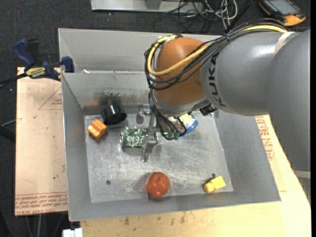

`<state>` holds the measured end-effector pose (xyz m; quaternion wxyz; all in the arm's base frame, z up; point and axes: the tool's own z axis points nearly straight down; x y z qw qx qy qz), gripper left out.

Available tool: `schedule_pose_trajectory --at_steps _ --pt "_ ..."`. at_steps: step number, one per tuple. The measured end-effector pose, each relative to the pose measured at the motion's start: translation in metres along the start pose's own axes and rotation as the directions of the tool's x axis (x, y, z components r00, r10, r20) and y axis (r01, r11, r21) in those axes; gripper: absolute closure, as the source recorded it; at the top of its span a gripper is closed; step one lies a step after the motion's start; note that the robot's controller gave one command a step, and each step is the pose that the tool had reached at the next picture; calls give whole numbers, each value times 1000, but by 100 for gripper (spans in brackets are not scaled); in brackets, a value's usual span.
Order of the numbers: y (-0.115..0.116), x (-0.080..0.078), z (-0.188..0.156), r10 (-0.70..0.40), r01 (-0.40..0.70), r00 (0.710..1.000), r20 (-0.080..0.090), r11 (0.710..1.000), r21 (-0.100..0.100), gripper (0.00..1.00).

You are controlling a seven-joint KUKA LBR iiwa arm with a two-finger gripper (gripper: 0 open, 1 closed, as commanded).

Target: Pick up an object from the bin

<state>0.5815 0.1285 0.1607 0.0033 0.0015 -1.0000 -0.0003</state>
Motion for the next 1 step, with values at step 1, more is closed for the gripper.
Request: schedule_pose_trajectory --at_steps 1 --pt "0 -2 -4 3 -3 1000 7 1000 -1 0"
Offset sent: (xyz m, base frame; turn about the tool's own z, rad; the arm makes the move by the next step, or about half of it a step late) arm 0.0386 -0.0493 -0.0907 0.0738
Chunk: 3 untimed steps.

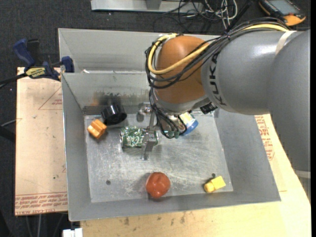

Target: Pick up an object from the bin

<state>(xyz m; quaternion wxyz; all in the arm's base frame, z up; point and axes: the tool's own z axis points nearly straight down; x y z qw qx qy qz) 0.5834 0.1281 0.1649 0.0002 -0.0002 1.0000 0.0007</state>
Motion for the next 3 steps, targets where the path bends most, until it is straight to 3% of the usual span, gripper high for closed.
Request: schedule_pose_trajectory --at_steps 1,2,3 --pt "-46 -40 88 71 -71 997 6 997 -5 100" --pt "-46 -40 88 71 -71 997 6 997 -5 100" --pt "-47 -37 52 61 -61 998 0 998 -1 100"
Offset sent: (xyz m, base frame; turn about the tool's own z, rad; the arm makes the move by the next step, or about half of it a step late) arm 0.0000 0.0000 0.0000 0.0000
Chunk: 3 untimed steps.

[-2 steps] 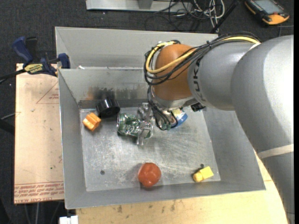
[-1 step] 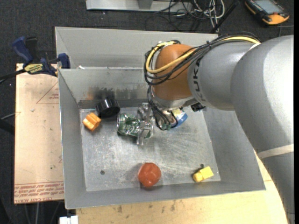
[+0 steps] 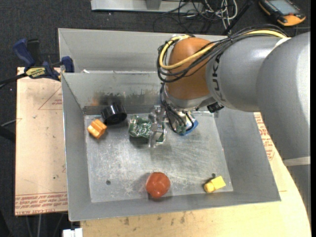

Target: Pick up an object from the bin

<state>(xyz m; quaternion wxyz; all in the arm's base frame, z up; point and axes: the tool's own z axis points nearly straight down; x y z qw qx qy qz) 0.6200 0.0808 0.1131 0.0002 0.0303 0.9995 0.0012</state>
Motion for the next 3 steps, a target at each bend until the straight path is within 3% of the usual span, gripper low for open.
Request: schedule_pose_trajectory --at_steps 3 --pt "5 5 -112 -3 3 1000 1 1000 2 100"
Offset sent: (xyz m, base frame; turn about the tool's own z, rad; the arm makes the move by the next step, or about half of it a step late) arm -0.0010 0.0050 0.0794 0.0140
